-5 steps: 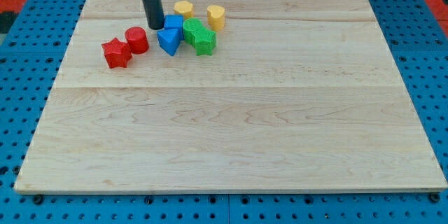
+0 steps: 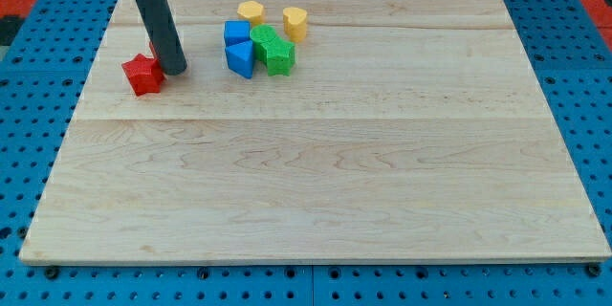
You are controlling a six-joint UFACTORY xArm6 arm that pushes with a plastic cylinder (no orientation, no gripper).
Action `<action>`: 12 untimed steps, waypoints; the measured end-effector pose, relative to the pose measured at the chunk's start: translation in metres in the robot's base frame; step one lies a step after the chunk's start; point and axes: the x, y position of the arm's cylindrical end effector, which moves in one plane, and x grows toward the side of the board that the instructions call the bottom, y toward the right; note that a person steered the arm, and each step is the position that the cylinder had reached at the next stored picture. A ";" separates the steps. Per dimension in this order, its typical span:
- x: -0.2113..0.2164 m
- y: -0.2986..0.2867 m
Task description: Move the red circle to the top left side of the board
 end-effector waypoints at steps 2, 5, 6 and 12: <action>-0.066 -0.054; -0.091 -0.080; -0.090 -0.089; -0.054 -0.109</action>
